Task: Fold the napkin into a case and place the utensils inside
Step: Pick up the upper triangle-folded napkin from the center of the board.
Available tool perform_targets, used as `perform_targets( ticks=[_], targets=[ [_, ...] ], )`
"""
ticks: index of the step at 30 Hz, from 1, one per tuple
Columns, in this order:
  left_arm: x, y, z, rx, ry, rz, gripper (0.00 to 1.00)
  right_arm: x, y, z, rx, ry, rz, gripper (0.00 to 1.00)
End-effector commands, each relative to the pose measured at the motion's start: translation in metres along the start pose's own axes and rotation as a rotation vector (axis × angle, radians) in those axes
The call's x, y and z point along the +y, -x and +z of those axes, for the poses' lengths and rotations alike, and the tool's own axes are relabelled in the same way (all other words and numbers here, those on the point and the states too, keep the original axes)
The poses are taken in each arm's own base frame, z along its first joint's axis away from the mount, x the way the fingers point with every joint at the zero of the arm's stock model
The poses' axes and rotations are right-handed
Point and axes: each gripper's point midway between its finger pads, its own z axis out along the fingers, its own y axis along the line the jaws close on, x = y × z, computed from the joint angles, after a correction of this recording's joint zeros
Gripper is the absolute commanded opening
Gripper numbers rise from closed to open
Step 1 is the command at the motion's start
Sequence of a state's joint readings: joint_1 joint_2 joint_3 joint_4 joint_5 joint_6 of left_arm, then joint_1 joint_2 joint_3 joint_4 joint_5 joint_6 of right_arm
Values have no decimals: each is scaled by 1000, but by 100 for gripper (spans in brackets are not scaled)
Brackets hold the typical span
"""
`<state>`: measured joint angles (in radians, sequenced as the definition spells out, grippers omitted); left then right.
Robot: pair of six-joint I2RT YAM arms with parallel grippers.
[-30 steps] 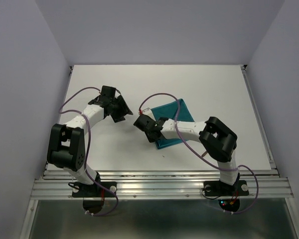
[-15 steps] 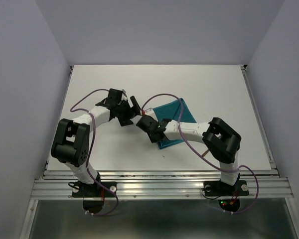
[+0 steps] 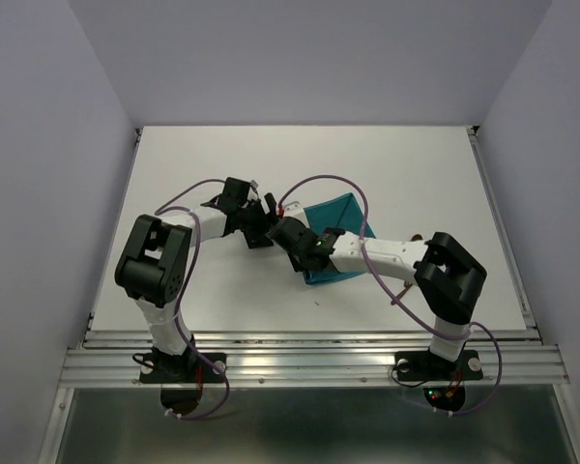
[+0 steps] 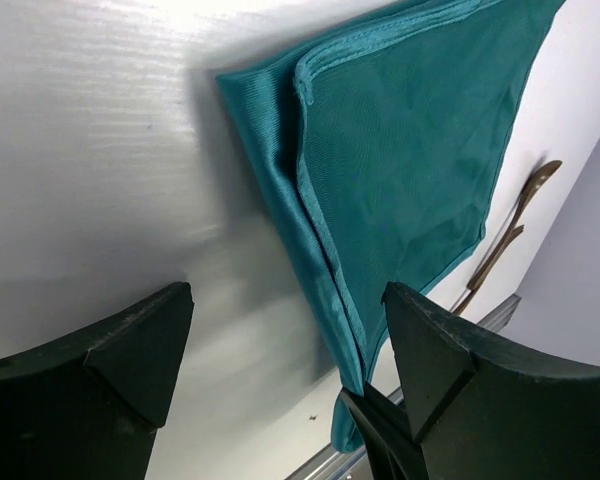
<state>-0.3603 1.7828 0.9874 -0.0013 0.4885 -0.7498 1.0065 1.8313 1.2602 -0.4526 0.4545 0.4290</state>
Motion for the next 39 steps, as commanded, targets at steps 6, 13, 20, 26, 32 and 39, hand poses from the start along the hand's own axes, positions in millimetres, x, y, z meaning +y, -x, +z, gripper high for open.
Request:
perform_targets(
  ticks=[6, 13, 20, 26, 32, 39],
  targets=[
    [-11, 7, 14, -10, -68, 3, 83, 2, 26, -12, -82, 36, 53, 1],
    [-14, 13, 24, -25, -88, -12, 72, 1, 25, -13, -81, 36, 54, 1],
    [-16, 20, 30, -44, -95, -16, 64, 1, 26, -14, -86, 38, 57, 1],
    [-16, 24, 31, -65, -99, -14, 58, 1, 26, -16, -86, 42, 62, 1],
    [-16, 26, 33, -72, -102, -9, 42, 0, 19, -15, -72, 43, 60, 1],
    [-19, 29, 33, -74, -108, -6, 11, -1, 14, -16, -63, 49, 56, 4]
  ],
)
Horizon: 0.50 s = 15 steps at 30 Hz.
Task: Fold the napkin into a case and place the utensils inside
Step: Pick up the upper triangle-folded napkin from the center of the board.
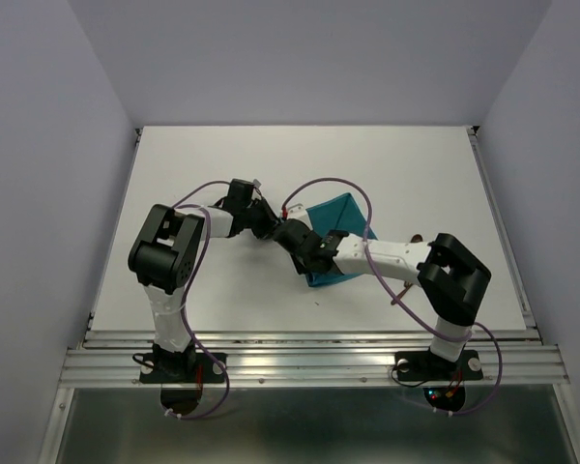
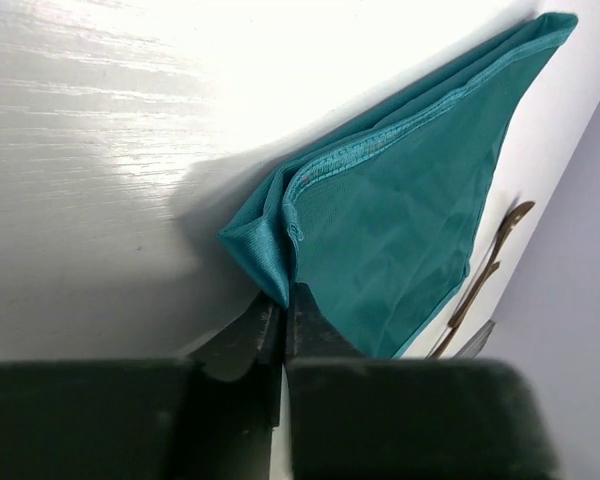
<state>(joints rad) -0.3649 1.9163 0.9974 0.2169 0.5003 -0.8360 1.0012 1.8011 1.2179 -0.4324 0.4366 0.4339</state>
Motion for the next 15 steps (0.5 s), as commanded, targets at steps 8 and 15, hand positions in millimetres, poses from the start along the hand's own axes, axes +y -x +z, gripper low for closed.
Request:
perform_targets(
  ticks=[8, 15],
  targets=[
    [-16, 10, -7, -37, -14, 16, 0, 3, 15, -13, -50, 39, 43, 53],
    [-14, 9, -12, -42, 18, -4, 0, 4, 18, -12, -43, 31, 31, 64]
  ],
)
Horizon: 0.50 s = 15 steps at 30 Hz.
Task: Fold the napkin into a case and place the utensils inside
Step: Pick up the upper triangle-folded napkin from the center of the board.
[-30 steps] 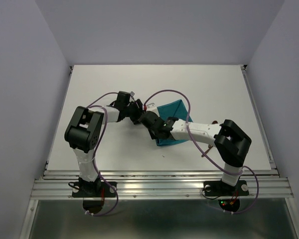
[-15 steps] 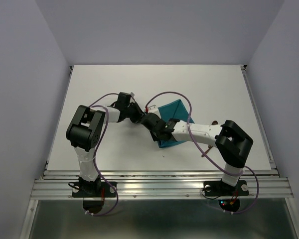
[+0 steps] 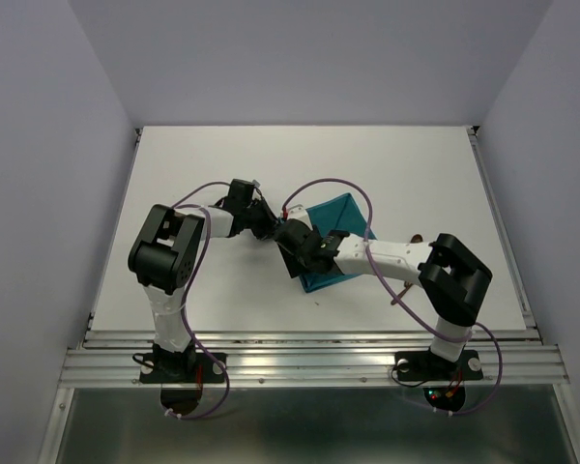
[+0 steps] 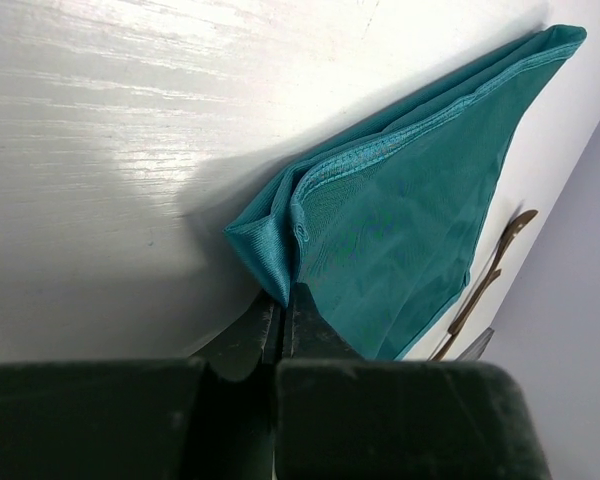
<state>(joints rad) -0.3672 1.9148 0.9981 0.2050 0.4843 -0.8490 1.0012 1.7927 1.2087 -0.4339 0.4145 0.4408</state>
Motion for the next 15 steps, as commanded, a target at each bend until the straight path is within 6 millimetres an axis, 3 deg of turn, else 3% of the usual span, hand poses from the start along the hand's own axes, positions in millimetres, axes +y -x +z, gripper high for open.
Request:
perform_targets(
  ticks=[1, 4, 15],
  targets=[
    [-13, 9, -14, -35, 13, 3, 0, 5, 19, -10, -53, 10, 12, 64],
    [-12, 5, -16, -18, 37, -29, 0, 5, 18, -9, -54, -12, -10, 64],
    [-38, 3, -47, -14, 37, -126, 0, 14, 17, -10, -66, -24, -43, 62]
  ],
)
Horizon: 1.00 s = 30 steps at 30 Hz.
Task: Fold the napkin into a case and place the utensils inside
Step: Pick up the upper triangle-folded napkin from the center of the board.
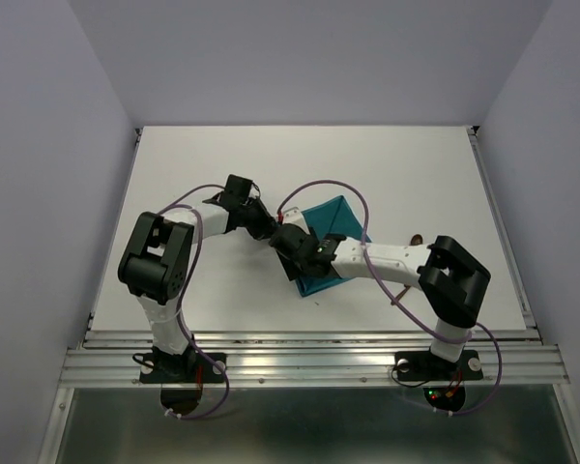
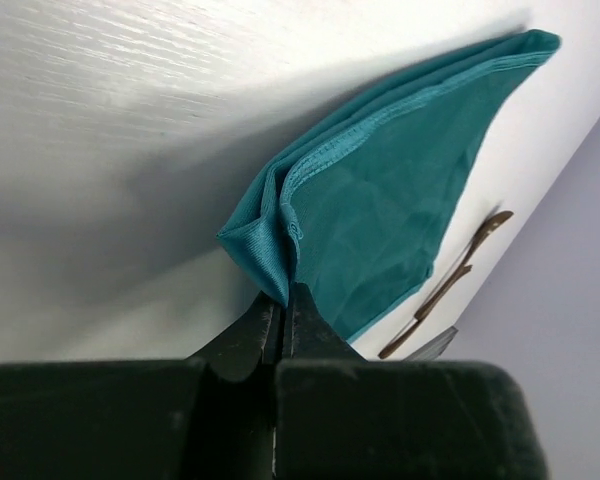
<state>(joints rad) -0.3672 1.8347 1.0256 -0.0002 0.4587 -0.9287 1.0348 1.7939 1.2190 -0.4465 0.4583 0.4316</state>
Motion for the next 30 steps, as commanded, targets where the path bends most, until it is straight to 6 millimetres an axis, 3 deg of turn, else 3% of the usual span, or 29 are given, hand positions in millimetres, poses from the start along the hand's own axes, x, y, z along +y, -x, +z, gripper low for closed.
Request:
perform_targets(
  ticks=[1, 12, 18, 27, 30],
  targets=[
    [-37, 6, -29, -43, -58, -8, 0, 13, 16, -6, -48, 4, -14, 62],
    [-41, 7, -31, -49, -56, -28, 0, 24, 14, -8, -61, -9, -24, 60],
    [-40, 7, -31, -51, -51, -31, 0, 40, 12, -13, -68, 25, 9, 60],
    [-40, 6, -33, -49, -54, -30, 0, 44, 0, 3, -59, -25, -14, 56],
    [-40, 6, -32, -46, -54, -31, 0, 43, -2, 5, -64, -52, -21, 49]
  ],
)
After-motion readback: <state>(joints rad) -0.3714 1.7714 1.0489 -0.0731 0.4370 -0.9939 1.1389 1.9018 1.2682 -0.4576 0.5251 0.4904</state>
